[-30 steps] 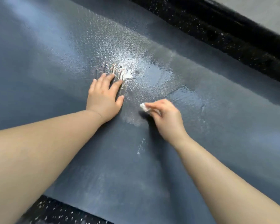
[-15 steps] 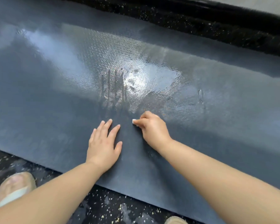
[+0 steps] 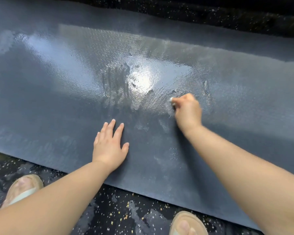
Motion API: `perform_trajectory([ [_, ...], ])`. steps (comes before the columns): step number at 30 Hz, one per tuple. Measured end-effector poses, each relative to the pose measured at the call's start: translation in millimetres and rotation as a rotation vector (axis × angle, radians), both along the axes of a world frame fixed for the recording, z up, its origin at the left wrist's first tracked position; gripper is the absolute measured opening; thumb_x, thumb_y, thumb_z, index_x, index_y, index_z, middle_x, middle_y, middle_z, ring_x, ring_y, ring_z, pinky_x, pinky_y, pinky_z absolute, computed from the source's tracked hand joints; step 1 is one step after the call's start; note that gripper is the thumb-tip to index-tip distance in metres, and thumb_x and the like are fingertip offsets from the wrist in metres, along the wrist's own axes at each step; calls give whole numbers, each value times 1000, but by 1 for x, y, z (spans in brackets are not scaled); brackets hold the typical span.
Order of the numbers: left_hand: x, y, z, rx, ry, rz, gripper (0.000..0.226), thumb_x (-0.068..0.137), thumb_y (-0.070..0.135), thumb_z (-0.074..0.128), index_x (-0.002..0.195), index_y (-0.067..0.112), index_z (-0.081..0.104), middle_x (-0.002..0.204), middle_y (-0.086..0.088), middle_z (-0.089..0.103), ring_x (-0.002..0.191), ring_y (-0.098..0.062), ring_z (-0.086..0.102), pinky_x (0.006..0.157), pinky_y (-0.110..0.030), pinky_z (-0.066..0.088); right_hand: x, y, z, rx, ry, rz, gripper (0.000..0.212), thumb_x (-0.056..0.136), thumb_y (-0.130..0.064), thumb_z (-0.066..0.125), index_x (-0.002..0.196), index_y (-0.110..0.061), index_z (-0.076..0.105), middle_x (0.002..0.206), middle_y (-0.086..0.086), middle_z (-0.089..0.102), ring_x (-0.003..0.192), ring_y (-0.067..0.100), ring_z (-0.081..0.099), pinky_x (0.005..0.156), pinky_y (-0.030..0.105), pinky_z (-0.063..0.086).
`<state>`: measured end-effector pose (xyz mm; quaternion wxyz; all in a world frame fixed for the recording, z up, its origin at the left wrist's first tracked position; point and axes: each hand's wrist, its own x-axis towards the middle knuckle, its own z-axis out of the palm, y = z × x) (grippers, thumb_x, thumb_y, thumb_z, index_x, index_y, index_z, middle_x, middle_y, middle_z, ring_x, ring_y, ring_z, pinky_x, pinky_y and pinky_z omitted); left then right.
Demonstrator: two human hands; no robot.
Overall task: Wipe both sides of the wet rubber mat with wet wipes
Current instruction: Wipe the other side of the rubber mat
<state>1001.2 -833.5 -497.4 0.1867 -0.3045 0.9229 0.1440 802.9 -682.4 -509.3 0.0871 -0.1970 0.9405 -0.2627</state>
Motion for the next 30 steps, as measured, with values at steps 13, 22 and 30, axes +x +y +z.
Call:
perform_trajectory([
  [13,3,0,3,-36,-48,-33,66,95,45,40,151,30,7,159,5,-6,145,-16,-7,117,-36,7,-14,-1,10,-225,-45,-19,25,88,0,55,109,-4,68,103,18,59,97,32,57,88,25,38],
  [22,3,7,1,-44,-36,-4,68,94,44,42,151,28,8,159,4,-5,145,-17,-6,118,-37,6,51,-26,-3,-30,-37,352,26,89,-13,55,107,-22,70,106,10,57,99,29,52,80,28,38],
  [30,4,9,2,-41,-19,13,68,94,41,45,151,27,11,159,2,-2,145,-18,-5,116,-36,5,50,5,12,-271,-125,289,21,83,-2,61,96,-12,74,92,15,62,90,31,58,81,34,45],
])
